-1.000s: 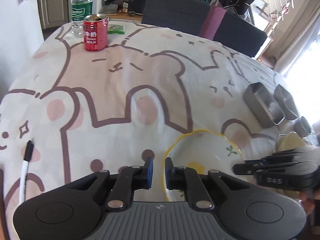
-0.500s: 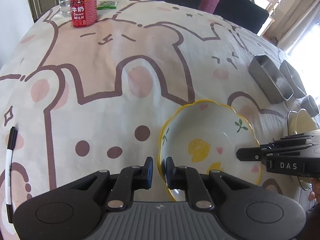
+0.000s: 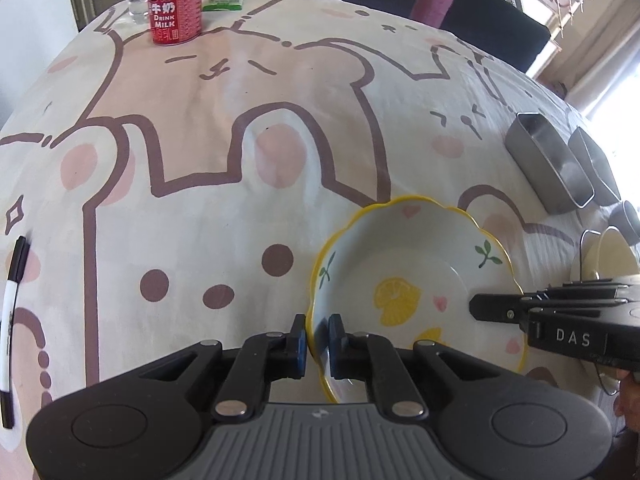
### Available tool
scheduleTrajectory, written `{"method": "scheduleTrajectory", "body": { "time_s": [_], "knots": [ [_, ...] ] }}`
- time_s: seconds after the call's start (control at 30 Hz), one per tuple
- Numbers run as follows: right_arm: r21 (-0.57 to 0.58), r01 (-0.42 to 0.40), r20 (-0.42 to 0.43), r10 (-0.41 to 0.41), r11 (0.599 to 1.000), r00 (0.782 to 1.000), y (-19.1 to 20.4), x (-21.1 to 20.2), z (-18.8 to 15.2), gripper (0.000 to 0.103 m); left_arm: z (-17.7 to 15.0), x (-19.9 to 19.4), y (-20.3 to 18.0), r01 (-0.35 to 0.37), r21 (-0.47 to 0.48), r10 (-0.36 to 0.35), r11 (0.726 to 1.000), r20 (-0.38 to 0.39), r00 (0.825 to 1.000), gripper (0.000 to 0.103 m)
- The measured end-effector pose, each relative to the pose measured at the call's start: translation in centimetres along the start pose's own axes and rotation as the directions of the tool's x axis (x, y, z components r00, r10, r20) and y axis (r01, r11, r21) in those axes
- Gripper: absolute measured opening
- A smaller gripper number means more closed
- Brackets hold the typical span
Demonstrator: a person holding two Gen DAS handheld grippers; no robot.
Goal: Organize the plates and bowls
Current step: 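Lift the lemon-print bowl with both grippers and carry it over the cream bowl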
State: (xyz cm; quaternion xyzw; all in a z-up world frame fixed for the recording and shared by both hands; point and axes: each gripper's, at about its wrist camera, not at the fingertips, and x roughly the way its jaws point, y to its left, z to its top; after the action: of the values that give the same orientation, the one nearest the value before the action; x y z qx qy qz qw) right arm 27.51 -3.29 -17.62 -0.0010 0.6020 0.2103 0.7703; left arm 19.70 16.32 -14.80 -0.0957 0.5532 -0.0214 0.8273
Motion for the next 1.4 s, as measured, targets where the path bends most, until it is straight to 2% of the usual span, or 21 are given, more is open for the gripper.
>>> {"method": "scheduleTrajectory", "body": {
  "time_s": [0.13, 0.3, 0.5, 0.7, 0.83, 1.0, 1.4],
  "knots": [
    [0.021, -0.013, 0.026, 0.013, 1.0, 1.0, -0.6, -1.1, 0.1, 0.012, 0.3, -1.6, -0.8, 0.019, -0.019, -0.018, 1.0, 0.045, 0.999, 0.009],
    [0.06, -0.052, 0.112, 0.046, 0.997, 0.993, -2.0, -4.1, 0.6, 0.011, 1.3, -4.6, -2.5, 0.049, -0.039, -0.043, 0.998, 0.138, 0.99, 0.007],
    [0.106, -0.112, 0.231, 0.085, 0.988, 0.969, -4.9, -8.6, 0.2, 0.009, 2.7, -7.0, -6.2, 0.085, -0.014, -0.079, 0.996, 0.226, 0.971, 0.006],
    [0.151, -0.121, 0.322, 0.067, 0.981, 0.944, -8.4, -12.4, -1.1, 0.009, 3.4, -7.8, -10.8, 0.129, 0.043, -0.136, 0.991, 0.274, 0.952, 0.006],
    [0.196, -0.123, 0.364, 0.044, 0.973, 0.93, -11.3, -14.3, -2.1, 0.009, 3.7, -7.6, -14.0, 0.16, 0.085, -0.177, 0.983, 0.277, 0.944, 0.006],
    [0.248, -0.112, 0.386, 0.007, 0.962, 0.922, -14.0, -15.8, -3.7, 0.009, 3.9, -6.5, -17.5, 0.177, 0.132, -0.206, 0.975, 0.249, 0.946, 0.006],
    [0.333, -0.046, 0.349, -0.077, 0.942, 0.934, -20.5, -17.6, -7.0, 0.009, 3.6, -2.9, -23.5, 0.217, 0.189, -0.247, 0.958, 0.151, 0.957, 0.006]
  ]
}}
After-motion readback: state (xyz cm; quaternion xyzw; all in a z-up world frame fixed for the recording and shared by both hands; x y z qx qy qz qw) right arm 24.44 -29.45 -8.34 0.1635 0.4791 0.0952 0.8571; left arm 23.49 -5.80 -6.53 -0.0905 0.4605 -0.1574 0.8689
